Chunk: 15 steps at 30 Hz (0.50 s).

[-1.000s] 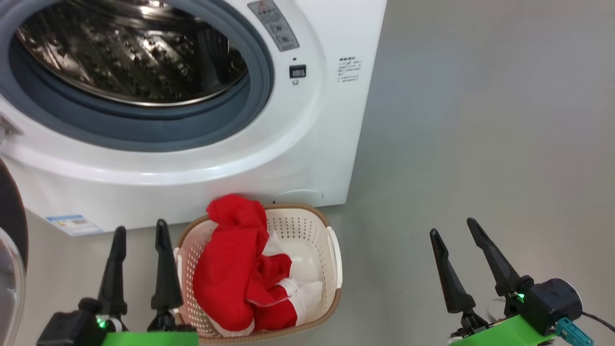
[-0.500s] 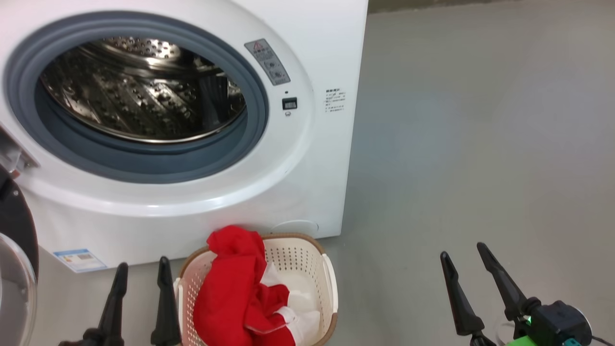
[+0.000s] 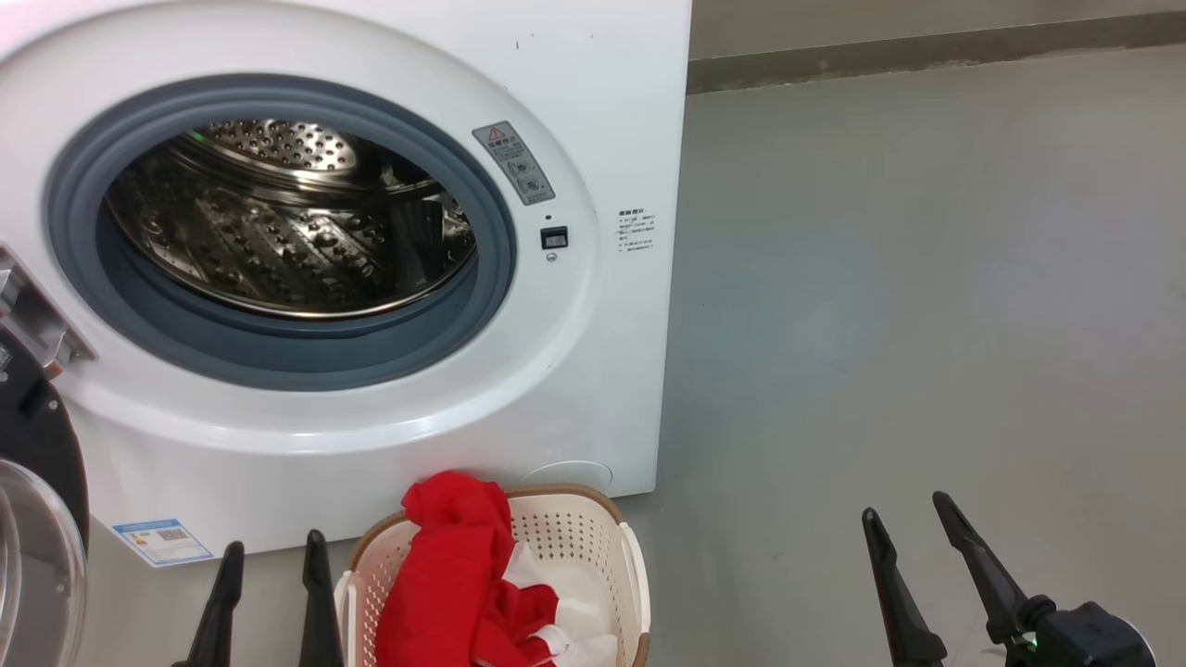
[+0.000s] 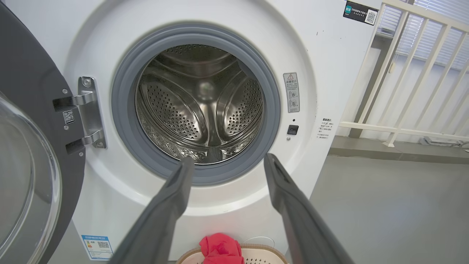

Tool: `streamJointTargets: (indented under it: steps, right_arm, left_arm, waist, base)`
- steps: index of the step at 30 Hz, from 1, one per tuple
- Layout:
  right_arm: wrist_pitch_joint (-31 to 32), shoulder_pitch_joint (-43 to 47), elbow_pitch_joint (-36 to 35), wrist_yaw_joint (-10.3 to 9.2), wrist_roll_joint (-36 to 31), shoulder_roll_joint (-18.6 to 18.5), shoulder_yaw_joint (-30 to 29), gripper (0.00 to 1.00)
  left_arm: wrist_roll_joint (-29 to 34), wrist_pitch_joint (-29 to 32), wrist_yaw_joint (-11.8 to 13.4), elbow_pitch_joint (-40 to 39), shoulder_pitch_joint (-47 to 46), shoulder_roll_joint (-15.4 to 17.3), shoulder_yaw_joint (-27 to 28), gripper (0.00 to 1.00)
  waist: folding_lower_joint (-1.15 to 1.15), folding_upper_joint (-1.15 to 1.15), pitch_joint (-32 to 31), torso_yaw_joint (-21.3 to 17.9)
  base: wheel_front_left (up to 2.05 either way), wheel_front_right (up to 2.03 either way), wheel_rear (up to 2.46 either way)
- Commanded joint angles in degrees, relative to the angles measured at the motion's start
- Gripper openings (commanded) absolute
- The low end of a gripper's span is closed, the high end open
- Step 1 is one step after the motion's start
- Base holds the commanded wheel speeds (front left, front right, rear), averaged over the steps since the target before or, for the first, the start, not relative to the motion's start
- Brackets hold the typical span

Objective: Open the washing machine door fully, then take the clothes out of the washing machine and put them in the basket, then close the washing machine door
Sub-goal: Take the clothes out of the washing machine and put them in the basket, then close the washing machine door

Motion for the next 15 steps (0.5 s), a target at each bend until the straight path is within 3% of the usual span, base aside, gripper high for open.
streamJointTargets:
  steps: [1, 10, 15]
  right_arm:
    - [0.2, -0.4, -1.7, 0.09, -0.4, -0.2, 1.1, 1.0]
    - [0.2, -0.2, -1.9, 0.09, 0.0, -0.2, 1.1, 1.0]
    - [0.2, -0.2, -1.9, 0.09, 0.0, -0.2, 1.1, 1.0]
  left_arm:
    - [0.6, 0.3, 0.4, -1.8, -0.8, 0.8, 1.7, 1.0]
    - [1.1, 0.8, 1.0, -2.2, -0.7, 1.4, 1.6, 1.0]
    - [1.4, 0.9, 1.4, -2.3, -0.9, 1.5, 1.5, 1.0]
  waist:
    - [0.0, 0.0, 0.0, 0.0]
    - [0.0, 0.0, 0.2, -0.1]
    - [0.0, 0.0, 0.2, -0.2]
  base:
    - [0.0, 0.0, 0.0]
    - [-0.02, 0.02, 0.0]
    - [-0.6, 0.6, 0.0]
